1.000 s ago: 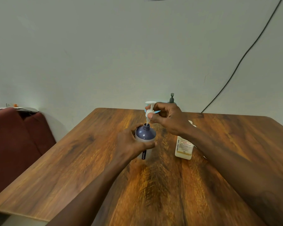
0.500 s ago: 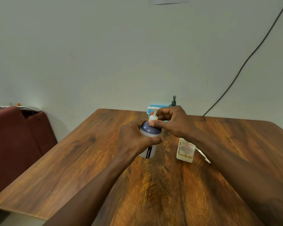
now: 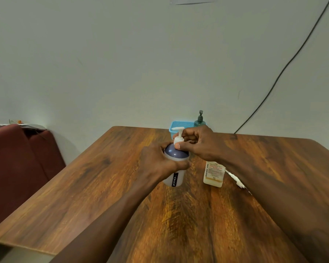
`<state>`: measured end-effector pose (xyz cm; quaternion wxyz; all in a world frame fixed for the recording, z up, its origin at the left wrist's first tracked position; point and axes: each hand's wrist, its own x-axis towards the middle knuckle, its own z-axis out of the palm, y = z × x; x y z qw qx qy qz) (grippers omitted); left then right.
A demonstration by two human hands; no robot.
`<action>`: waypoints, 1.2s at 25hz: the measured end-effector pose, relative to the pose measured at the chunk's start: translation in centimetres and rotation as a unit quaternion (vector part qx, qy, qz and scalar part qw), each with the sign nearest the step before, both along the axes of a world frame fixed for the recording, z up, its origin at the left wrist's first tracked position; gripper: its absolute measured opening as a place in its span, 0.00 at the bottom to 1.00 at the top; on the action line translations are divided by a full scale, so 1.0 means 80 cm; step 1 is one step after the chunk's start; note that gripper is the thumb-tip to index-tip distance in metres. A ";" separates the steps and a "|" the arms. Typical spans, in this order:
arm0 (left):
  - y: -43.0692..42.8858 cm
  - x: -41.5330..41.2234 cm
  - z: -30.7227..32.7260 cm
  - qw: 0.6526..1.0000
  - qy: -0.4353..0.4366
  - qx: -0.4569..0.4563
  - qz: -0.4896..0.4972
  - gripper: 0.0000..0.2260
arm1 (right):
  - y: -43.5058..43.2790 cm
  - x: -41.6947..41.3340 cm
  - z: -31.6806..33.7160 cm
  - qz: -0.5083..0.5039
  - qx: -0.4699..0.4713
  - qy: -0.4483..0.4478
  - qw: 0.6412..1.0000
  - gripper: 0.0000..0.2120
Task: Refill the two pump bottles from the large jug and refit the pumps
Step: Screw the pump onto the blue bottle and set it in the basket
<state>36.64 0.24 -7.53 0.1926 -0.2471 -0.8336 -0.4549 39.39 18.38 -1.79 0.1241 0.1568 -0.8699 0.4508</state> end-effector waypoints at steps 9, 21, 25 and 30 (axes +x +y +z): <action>0.016 -0.015 0.023 0.999 0.043 0.020 0.012 0.29 | -0.016 -0.012 0.010 -0.115 -0.068 0.010 0.991 0.24; 0.020 -0.053 0.034 0.998 -0.016 0.048 -0.035 0.28 | 0.003 -0.032 0.039 -0.040 -0.050 -0.014 0.998 0.25; 0.023 -0.066 0.040 0.999 -0.028 0.028 -0.037 0.28 | 0.015 -0.046 0.049 -0.032 -0.092 -0.006 0.995 0.24; 0.044 -0.078 0.040 0.997 0.009 0.082 0.012 0.23 | 0.014 -0.073 0.049 -0.111 -0.021 0.068 0.991 0.24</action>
